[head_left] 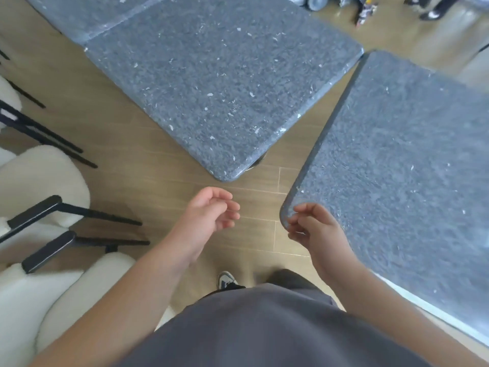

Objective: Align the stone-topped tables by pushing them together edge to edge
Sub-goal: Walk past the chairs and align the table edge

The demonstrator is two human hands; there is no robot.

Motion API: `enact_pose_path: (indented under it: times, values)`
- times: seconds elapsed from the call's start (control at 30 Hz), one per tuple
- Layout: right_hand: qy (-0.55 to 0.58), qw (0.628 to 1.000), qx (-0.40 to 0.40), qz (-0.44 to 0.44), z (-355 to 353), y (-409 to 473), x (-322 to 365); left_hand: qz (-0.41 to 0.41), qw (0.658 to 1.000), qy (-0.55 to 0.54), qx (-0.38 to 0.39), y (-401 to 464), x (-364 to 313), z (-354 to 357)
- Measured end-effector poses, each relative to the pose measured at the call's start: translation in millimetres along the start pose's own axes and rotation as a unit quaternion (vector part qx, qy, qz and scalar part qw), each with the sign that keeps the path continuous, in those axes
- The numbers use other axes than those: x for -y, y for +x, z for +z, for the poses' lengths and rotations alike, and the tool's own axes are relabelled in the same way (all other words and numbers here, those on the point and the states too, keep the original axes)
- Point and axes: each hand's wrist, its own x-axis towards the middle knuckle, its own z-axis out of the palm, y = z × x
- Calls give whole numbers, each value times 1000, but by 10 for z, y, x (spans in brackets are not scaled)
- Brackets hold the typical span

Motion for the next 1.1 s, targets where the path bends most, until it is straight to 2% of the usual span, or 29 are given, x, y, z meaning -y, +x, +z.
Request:
enact_pose_path:
  times: [0.2,0.4,0.53,0.63,0.73,0.83,0.93,1.1]
  values:
    - [77,991,-105,42,-375,69,-143,-58,992,66,95,404,-12,522]
    - [129,979,-141,77,-789,312,-483,-101,976,109,157,754,212,1081]
    - [159,962,-160,156,-958,487,-822,-206,968,84,117,940,539,1291]
    - [192,937,-186,226,-1058,573,-1099,-317,946,38,57,1052,827,1368]
    - [231,912,-207,268,-1153,689,-1340,-376,927,17,9,1184,1111,1409]
    - [252,901,-197,292,-1229,785,-1566,-407,913,-13,-7,1348,1319,1460]
    - [308,889,-179,288,-1260,845,-1724,-414,909,-39,14,1480,1477,1520]
    - [486,804,-220,263,-1160,987,-1791,-401,909,-100,51,1540,1724,1679]
